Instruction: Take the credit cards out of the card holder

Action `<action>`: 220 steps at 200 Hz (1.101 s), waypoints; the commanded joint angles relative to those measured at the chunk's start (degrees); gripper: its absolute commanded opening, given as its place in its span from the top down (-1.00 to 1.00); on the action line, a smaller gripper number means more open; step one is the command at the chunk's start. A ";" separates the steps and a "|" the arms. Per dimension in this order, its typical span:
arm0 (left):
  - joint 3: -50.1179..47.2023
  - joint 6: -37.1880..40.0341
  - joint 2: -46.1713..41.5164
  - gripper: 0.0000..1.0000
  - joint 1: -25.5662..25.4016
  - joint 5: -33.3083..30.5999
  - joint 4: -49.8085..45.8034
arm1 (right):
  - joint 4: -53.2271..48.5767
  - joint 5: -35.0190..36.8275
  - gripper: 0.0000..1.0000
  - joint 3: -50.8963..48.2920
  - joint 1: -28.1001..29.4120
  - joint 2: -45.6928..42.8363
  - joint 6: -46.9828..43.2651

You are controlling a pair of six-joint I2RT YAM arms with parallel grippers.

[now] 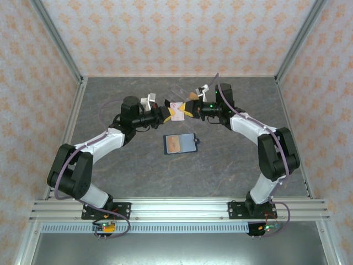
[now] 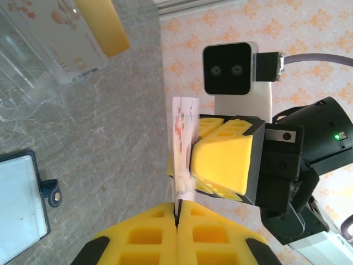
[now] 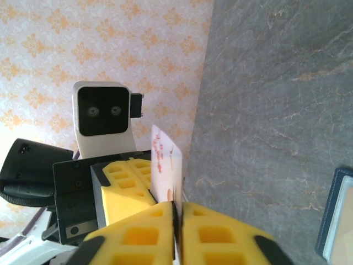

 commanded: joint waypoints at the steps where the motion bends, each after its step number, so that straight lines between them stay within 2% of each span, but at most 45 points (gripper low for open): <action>1: 1.51 1.67 -0.23 0.94 -0.37 -1.71 -4.19 | -1.45 1.14 1.00 2.08 1.08 -0.15 -3.77; 20: 3.03 6.22 -0.06 0.48 0.07 -5.05 -14.00 | -11.99 5.45 1.00 4.93 0.91 -0.15 -12.50; 39: 4.26 11.00 0.03 0.04 0.74 -10.67 -24.21 | -27.36 15.31 1.00 10.16 0.85 0.71 -24.61; 55: 6.29 15.21 0.11 -0.23 0.87 -18.06 -35.03 | -35.97 24.03 1.00 14.17 0.87 1.75 -32.45; 77: 8.31 19.12 0.30 -0.45 0.94 -24.74 -44.86 | -42.62 33.75 1.00 19.04 0.89 3.47 -40.02; 125: 10.21 23.37 0.02 -0.71 0.94 -32.16 -52.70 | -52.97 43.65 1.00 31.22 0.87 8.56 -55.25; 195: 9.95 25.47 -1.73 -1.00 0.95 -34.56 -54.55 | -61.67 44.93 1.00 44.87 1.38 16.64 -71.04; 220: 10.09 25.56 -1.82 -1.00 0.93 -34.47 -54.93 | -64.52 44.78 1.00 49.35 1.65 20.26 -74.10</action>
